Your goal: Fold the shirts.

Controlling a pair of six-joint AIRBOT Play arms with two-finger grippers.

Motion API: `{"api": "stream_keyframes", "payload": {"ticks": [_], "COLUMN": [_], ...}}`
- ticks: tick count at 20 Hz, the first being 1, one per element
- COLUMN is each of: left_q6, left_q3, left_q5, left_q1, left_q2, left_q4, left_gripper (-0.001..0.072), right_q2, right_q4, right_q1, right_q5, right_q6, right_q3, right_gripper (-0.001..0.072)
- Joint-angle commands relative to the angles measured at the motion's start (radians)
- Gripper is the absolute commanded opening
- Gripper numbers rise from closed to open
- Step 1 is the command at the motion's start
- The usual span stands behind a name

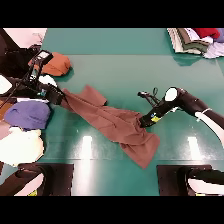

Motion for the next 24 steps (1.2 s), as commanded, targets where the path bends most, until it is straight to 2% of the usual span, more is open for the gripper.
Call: {"api": "stream_keyframes", "payload": {"ticks": [1, 4, 7, 11, 14, 16, 21, 24], "left_q6": [-0.078, -0.112, -0.112, -0.112, -0.112, -0.112, -0.112, -0.112], "left_q3": [0.034, 0.204, 0.444, 0.760, 0.950, 1.053, 1.159, 1.079], "left_q5": [0.034, 0.048, 0.060, 0.055, 0.055, 0.057, 0.030, -0.043], "left_q1": [0.022, 0.101, 0.136, 0.136, 0.136, 0.136, 0.136, 0.136], "left_q2": [0.016, 0.060, 0.105, 0.109, 0.109, 0.109, 0.109, 0.109], "left_q4": [0.004, 0.003, 0.003, -0.063, -0.087, -0.134, -0.324, -0.311], "left_gripper": [0.0027, 0.0026, 0.0027, 0.0027, 0.0027, 0.0026, 0.0026, 0.0026], "right_q2": [0.014, 0.129, 0.253, 0.402, 0.507, 0.552, 0.573, 0.573], "right_q4": [-0.075, -0.246, -0.264, -0.249, -0.249, -0.249, -0.249, -0.248], "right_q1": [0.013, -0.055, -0.168, -0.278, -0.324, -0.360, -0.480, -0.531], "right_q5": [-0.004, 0.088, 0.173, 0.116, 0.046, 0.048, 0.093, 0.108], "right_q6": [0.018, 0.128, 0.147, 0.177, 0.177, 0.176, 0.176, 0.176], "right_q3": [0.073, 0.245, 0.475, 0.745, 0.881, 0.962, 1.130, 1.075], "right_gripper": [0.0015, 0.0015, 0.0015, 0.0015, 0.0015, 0.0015, 0.0015, 0.0014]}}
